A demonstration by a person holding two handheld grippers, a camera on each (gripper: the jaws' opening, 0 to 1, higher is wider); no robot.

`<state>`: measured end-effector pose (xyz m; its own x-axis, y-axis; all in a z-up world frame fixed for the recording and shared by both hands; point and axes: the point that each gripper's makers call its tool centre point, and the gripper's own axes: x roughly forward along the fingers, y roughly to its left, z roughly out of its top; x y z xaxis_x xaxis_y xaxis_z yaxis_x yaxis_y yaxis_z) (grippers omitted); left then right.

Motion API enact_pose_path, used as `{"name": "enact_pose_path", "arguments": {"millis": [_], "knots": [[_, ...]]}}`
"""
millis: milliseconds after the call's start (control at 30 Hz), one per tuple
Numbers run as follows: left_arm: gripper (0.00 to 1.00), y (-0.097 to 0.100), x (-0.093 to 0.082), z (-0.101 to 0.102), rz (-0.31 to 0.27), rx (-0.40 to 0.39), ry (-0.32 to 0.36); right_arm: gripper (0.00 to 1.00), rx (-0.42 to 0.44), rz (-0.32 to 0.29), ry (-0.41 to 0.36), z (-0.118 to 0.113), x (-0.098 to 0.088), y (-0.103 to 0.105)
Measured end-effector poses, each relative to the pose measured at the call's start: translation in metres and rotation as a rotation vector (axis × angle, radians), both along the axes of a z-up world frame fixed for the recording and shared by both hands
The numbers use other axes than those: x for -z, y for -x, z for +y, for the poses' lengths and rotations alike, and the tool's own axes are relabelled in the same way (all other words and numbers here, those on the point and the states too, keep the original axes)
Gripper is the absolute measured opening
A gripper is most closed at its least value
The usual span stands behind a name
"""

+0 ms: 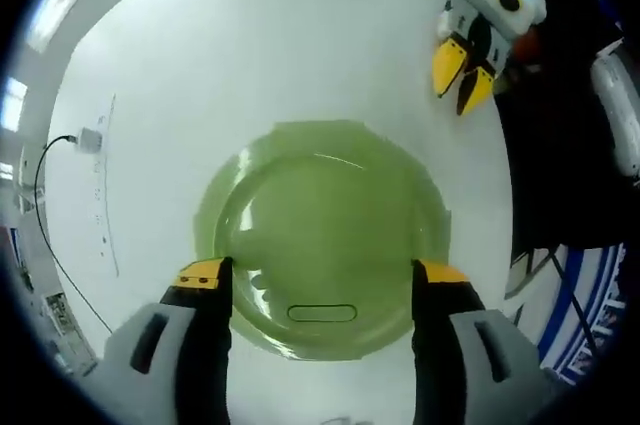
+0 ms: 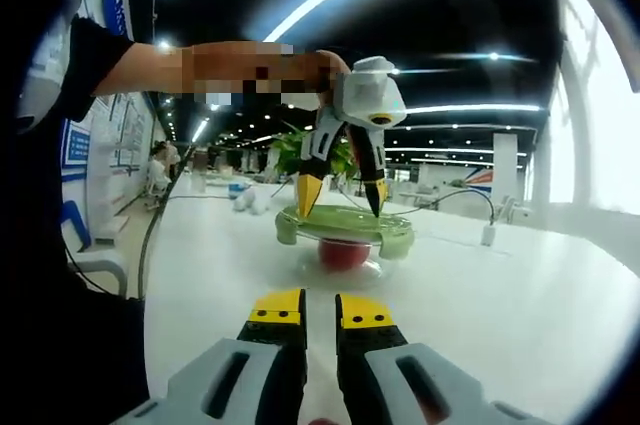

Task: Open container latches remove lid place lid upside down on tabletop take tomato from container place on tabletop

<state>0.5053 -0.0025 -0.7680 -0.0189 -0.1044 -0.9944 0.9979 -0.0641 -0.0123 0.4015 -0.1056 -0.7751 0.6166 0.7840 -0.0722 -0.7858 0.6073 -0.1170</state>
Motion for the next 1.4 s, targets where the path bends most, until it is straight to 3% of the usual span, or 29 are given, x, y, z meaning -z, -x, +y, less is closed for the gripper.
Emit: {"name": "enact_pose_path", "arguments": {"millis": [167,400,533,667,833,967,1000,1200,1333,1400], "knots": [[0.73,-0.001,0.0,-0.001,-0.002,-0.032,0.038,0.07,-0.014,-0.035,0.039,0.005,0.002,0.005],[0.71,-0.002,0.0,-0.001,-0.009,-0.028,0.033,0.08,-0.022,-0.026,0.012,0.009,-0.01,0.0],[0.72,0.001,0.001,-0.001,-0.013,-0.021,0.002,0.08,-0.054,-0.09,0.095,0.024,-0.012,-0.002],[0.72,0.004,0.001,0.001,-0.013,-0.015,0.0,0.09,-0.149,-0.064,0.158,0.046,-0.004,0.005],[0.72,0.006,0.001,0.001,-0.009,-0.021,0.035,0.09,-0.217,0.091,0.088,0.059,0.0,0.007],[0.72,0.006,0.002,0.0,-0.008,-0.019,0.038,0.1,-0.223,0.087,0.094,0.063,-0.004,0.001],[0.71,0.006,0.002,0.0,-0.01,-0.019,0.033,0.1,-0.222,0.067,0.11,0.064,-0.005,0.001],[0.7,0.004,0.002,0.0,-0.016,-0.011,0.006,0.14,-0.246,-0.224,0.286,0.075,-0.016,0.006],[0.7,0.003,0.002,0.0,-0.017,-0.008,0.008,0.14,-0.201,-0.562,0.497,0.077,-0.031,0.0],[0.69,0.003,0.002,0.0,-0.016,-0.01,0.013,0.14,-0.215,-0.682,0.589,0.08,-0.032,-0.001]]}}
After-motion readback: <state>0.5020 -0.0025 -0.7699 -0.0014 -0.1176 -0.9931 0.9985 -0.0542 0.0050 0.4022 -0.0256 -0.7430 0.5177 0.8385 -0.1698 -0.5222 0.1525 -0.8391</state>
